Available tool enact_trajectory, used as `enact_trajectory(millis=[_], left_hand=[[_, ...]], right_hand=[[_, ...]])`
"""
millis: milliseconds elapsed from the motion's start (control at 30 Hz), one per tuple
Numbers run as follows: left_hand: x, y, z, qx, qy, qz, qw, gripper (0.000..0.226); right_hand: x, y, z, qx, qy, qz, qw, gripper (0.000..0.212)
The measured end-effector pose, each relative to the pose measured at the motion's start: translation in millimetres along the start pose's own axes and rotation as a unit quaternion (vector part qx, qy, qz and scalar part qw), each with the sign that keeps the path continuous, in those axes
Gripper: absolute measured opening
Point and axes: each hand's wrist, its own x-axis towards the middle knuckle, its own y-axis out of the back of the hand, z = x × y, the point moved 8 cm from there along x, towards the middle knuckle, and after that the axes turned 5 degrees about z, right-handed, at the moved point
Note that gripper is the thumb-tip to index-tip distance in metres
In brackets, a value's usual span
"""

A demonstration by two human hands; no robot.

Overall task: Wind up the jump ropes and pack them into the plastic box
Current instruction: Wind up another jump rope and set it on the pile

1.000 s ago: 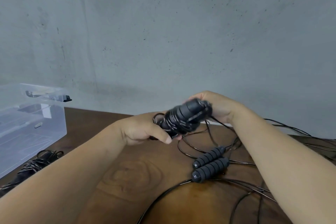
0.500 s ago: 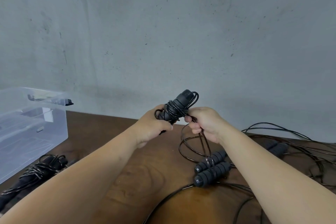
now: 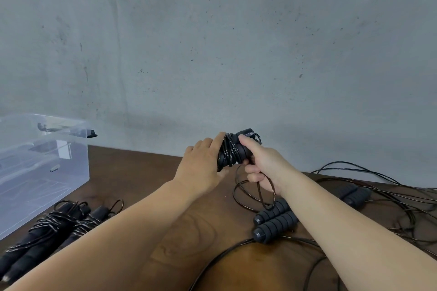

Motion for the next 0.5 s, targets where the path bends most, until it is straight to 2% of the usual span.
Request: enact_trajectory(millis=[33,100,167,267,367,400,500], left_hand=[[0,-3,-2,-0.027,0.012,-0.034,0.999,0.093],[1,-8,-7,-0.153,0.062,-0.108,0.98,0.098],[5,-4,-8,-0.222,0.081,-0.127,0.963,0.081],[9,5,-5,-0.192,0.072,-0.133,0.97,0.062],[8,7,-3,-0.171,0.069,-0.129,0.974,0.08],[8,7,-3,-0.177,0.068,-0.12,0.975,0.079],[6,4,-8,-0.233,0.09,-0.098,0.963,0.054]], right_hand=[[0,1,1,-0.001,0.003,0.013,1.0,0.04],[-1,3,4,-0.003,0.008,0.028,1.0,0.04],[-3,1,7,-0.007,0.005,0.027,1.0,0.039],[-6,-9,10,-0.005,-0.002,0.012,1.0,0.036],[-11,-14,5,-0.02,0.001,0.005,1.0,0.037],[-13,-14,3,-0.03,0.003,0.002,1.0,0.037],[-14,-15,4,-0.023,-0.008,-0.037,0.999,0.039]])
